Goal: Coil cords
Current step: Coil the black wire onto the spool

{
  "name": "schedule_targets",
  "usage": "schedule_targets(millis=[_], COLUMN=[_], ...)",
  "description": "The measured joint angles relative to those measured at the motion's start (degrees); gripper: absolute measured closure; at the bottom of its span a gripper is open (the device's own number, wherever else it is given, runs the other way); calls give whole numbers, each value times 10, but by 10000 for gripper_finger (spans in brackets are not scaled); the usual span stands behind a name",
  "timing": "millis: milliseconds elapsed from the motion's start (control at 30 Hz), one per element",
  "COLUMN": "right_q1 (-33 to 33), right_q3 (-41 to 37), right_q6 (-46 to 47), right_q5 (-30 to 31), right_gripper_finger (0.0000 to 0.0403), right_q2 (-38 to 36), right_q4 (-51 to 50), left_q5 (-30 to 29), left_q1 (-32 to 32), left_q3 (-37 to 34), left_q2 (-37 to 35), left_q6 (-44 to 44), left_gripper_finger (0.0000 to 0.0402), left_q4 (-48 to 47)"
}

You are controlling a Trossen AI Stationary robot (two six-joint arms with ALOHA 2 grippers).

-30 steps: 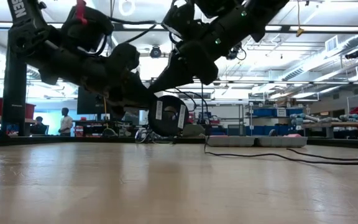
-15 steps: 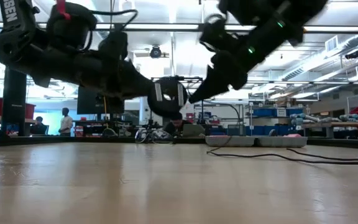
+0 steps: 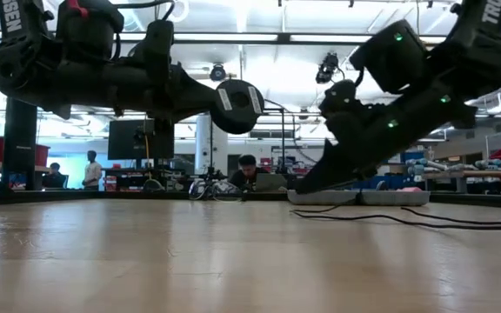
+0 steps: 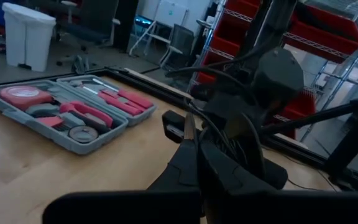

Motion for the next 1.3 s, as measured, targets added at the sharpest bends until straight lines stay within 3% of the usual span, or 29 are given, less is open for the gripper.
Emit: schedule_targets(millis=[200,400,600,967,1067,1300], right_q1=[13,33,34,13,13,9], right_q3=[-25,-44,-45,12,22,32], right_q6=[10,-21,-82,-140,-151,-170], right_q5=[4,38,100,87,113,114], right_gripper_finger=[276,255,255,260,273,304], right_q2=[-32,-104,-129,-26,-21,-21], right_q4=[0,5,24,71,73,79], left_q5=[-6,-37,-48,-58,-58,-58], left_q1=[0,-1,-1,-1,-1,-1], left_q3=[0,0,0,1,1,1], left_q2=[0,0,0,0,0,0], left_q6=[1,22,59,78,78,78], left_gripper_finger=[401,401,401,401,401,401], left_q4=[8,13,43,67,69,68])
